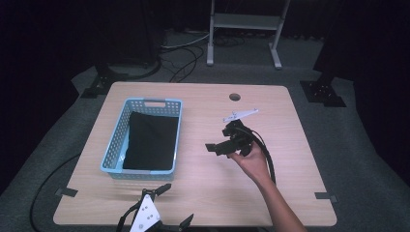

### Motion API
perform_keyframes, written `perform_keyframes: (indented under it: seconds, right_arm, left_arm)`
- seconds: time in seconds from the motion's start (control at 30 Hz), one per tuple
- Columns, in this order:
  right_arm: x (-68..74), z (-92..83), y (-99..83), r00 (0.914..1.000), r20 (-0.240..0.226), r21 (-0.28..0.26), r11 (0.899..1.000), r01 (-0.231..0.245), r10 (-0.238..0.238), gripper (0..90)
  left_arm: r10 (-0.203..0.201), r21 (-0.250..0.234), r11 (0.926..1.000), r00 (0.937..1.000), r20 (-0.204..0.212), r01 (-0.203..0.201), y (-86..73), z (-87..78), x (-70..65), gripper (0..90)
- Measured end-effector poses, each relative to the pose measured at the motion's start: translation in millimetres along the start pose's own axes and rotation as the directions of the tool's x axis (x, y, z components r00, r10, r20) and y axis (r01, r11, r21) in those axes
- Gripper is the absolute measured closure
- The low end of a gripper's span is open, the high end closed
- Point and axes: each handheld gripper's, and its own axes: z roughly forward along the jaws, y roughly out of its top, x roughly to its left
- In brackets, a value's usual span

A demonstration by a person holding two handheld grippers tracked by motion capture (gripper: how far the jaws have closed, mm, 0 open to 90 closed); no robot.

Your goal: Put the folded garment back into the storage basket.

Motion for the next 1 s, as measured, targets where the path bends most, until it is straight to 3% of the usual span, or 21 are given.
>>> perform_keyframes:
  seconds: [1.0]
  right_arm:
    - [-9.3, -13.5, -20.1, 0.9996, 0.024, -0.019, 1.000, -0.014, 0.015, 10.0]
  left_arm:
    - [0.000, 0.000, 1.0000, 1.0000, 0.004, 0.000, 0.0, 0.8, -0.9, 0.0]
